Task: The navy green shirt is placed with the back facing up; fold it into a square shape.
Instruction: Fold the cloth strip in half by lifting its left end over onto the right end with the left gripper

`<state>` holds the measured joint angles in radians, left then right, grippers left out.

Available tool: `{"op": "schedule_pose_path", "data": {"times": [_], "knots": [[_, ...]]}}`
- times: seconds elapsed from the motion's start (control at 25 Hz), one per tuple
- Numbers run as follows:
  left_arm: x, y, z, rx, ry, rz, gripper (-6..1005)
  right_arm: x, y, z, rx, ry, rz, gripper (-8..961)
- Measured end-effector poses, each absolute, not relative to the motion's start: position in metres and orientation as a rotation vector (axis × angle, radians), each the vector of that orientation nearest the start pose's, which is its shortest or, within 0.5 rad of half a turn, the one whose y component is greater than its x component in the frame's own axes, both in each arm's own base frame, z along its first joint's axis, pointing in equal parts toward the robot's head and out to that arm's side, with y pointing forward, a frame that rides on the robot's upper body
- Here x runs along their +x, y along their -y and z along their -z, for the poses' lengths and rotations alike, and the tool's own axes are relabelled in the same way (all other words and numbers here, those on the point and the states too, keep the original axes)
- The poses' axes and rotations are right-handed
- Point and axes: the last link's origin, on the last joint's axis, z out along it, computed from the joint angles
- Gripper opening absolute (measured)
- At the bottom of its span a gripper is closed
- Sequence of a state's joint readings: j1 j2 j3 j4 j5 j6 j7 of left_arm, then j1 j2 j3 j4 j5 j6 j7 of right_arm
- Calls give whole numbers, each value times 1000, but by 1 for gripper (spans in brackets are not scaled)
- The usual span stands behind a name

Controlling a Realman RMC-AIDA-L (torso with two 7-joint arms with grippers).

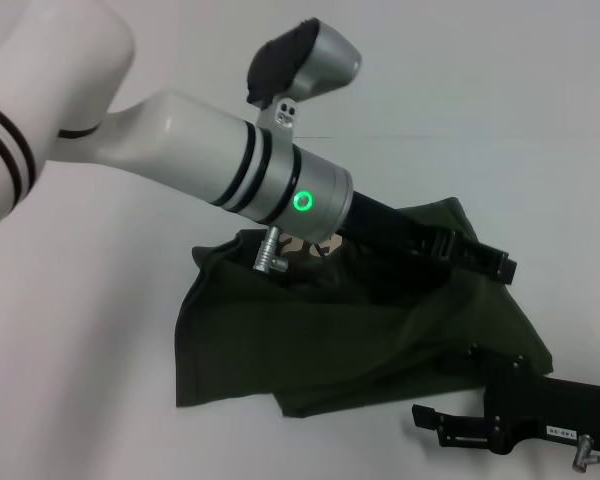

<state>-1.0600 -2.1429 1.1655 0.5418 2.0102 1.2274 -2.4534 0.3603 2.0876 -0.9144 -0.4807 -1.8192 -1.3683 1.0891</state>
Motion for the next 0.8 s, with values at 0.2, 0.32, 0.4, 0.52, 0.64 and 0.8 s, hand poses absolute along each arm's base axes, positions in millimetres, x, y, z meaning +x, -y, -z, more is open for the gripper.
{"op": "schedule_pose_path", "data": {"times": [0.2, 0.32, 0.4, 0.52, 0.64, 0.8], "knots": [[-70, -396, 84, -2835, 1446, 488, 902, 318, -273, 48, -2667, -634, -585, 928], [-75, -397, 68, -2822, 1456, 543, 902, 321, -271, 46, -2652, -644, -586, 928], [-86, -399, 55, -2787, 1494, 604, 902, 324, -270, 42, -2631, -656, -599, 928], [-112, -395, 33, -2748, 1516, 747, 902, 326, -266, 27, -2578, -680, -683, 928], [-140, -382, 6, -2731, 1439, 994, 902, 324, -265, 18, -2554, -684, -760, 927], [-182, -359, -24, -2642, 1345, 1240, 902, 309, -267, 1, -2549, -692, -928, 927]]}}
